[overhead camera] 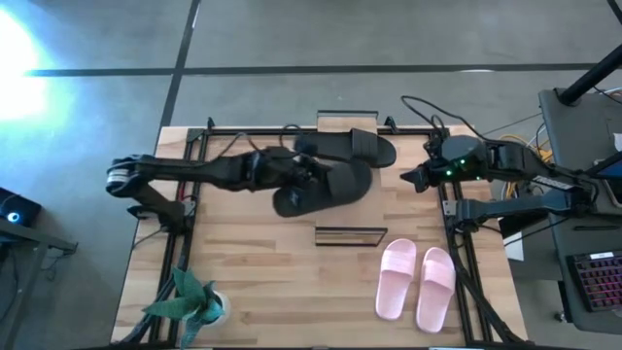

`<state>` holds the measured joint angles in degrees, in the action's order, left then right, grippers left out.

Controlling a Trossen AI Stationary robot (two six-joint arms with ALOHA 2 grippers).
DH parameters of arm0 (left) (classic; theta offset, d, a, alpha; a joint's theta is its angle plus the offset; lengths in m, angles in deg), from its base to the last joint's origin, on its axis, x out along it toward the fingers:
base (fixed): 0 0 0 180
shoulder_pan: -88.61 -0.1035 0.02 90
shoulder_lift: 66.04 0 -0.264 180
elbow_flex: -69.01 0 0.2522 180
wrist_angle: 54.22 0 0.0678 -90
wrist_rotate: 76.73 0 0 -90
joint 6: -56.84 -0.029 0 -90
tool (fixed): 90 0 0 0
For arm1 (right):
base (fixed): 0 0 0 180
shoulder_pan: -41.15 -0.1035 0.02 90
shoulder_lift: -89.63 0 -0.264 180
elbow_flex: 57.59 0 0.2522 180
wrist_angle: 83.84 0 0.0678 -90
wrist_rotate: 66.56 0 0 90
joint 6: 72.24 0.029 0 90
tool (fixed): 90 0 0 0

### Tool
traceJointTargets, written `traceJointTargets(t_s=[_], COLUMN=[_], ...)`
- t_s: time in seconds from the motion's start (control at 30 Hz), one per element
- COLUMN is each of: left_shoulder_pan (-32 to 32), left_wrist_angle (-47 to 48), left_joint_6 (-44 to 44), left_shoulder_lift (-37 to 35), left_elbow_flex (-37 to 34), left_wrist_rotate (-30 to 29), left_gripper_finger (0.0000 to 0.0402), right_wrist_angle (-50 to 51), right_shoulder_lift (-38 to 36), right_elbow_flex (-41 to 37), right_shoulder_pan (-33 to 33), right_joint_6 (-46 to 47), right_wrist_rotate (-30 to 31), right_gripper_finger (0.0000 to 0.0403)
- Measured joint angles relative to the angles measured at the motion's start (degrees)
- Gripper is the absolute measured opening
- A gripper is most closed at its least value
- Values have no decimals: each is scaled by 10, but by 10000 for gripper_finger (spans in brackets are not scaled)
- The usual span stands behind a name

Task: Pick and place slides into the shelf
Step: Put the black slide on the shelf

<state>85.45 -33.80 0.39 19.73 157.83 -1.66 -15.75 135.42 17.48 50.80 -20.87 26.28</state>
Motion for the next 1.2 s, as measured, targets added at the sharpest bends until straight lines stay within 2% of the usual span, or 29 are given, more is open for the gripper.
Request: traceJointTargets(t_s=[0.27, 0.53, 0.83, 1.2], left_shoulder_pan=[-40, -75, -106, -110], left_wrist_angle=[-94, -107, -93, -73], left_joint_6=[-47, -74, -71, -73], left_shoulder_lift=[102, 179, 199, 220], left_elbow_flex=[33, 105, 128, 127], left_wrist_rotate=[103, 178, 211, 237], left_gripper_finger=[0, 0, 0, 0], right_wrist_angle=[-10, -8, -8, -26], right_shoulder_lift=[-2, 10, 36, 87], right_elbow_flex=[12, 12, 12, 12], right_shoulder_pan=[0, 0, 0, 0], right_joint_6=[28, 49, 57, 51], right_wrist_rotate=[0, 0, 0, -17], right_gripper_finger=[9, 8, 8, 8])
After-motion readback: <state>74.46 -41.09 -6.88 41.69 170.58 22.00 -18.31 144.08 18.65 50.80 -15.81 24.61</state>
